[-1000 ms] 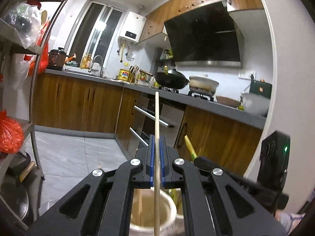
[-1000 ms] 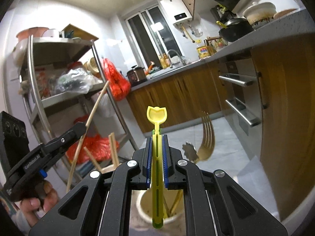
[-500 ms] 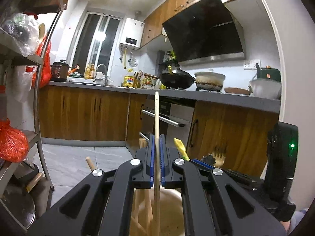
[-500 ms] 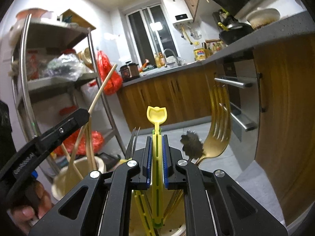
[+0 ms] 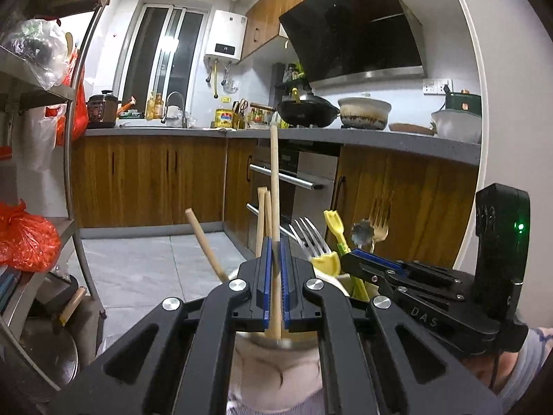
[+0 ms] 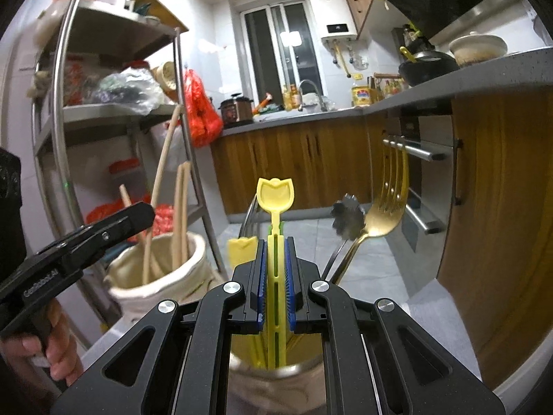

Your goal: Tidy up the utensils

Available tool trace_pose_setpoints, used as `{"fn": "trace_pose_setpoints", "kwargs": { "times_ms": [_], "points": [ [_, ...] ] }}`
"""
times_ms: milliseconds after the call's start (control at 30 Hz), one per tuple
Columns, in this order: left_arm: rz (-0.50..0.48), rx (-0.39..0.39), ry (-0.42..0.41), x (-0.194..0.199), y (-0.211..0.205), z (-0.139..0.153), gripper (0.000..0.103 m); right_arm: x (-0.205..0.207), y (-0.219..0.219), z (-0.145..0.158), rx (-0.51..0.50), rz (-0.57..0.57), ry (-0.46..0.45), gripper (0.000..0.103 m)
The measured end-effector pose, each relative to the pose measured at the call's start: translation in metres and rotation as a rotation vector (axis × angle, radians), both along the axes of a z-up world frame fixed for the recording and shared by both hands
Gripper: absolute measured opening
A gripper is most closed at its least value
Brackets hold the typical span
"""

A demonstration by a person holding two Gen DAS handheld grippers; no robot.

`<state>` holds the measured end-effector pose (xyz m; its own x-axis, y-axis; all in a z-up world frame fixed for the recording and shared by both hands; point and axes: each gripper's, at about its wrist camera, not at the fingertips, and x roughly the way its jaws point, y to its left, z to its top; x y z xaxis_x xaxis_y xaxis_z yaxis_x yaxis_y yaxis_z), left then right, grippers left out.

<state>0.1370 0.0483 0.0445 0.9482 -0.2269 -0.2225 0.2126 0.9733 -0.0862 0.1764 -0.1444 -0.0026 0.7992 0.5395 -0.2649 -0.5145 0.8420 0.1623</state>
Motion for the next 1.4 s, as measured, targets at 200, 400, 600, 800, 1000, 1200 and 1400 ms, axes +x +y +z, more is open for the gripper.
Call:
{"fn": "trace_pose_setpoints", "kwargs": {
  "times_ms": [200, 400, 600, 800, 1000, 1200, 1400],
  "points": [
    [0.009, 0.023, 0.01, -0.005, -0.002, -0.001, 0.004, -0.001, 0.001, -0.003, -0.032, 0.002, 0.038, 0.011],
    [0.015, 0.038, 0.002, -0.016, -0.002, 0.004, 0.005, -0.015, -0.011, 0.002, -0.02, -0.012, 0.018, 0.02],
    [0.017, 0.045, 0.03, -0.041, -0.004, 0.006, 0.005, -0.04, -0.027, 0.007, -0.027, -0.008, 0.0, 0.02],
    [0.034, 0.058, 0.103, -0.064, -0.008, -0.013, 0.005, -0.064, -0.036, -0.002, -0.091, -0.003, 0.001, 0.02],
    [0.067, 0.11, 0.103, -0.078, -0.013, -0.023, 0.057, -0.076, -0.04, -0.01, -0.139, 0.002, -0.019, 0.047],
    [0.097, 0.128, 0.093, -0.081, -0.014, -0.029, 0.075, -0.076, -0.044, -0.013, -0.134, 0.027, -0.028, 0.081],
    [0.098, 0.148, 0.099, -0.082, -0.017, -0.036, 0.088, -0.077, -0.048, -0.012, -0.113, 0.033, -0.034, 0.096]
  ]
}}
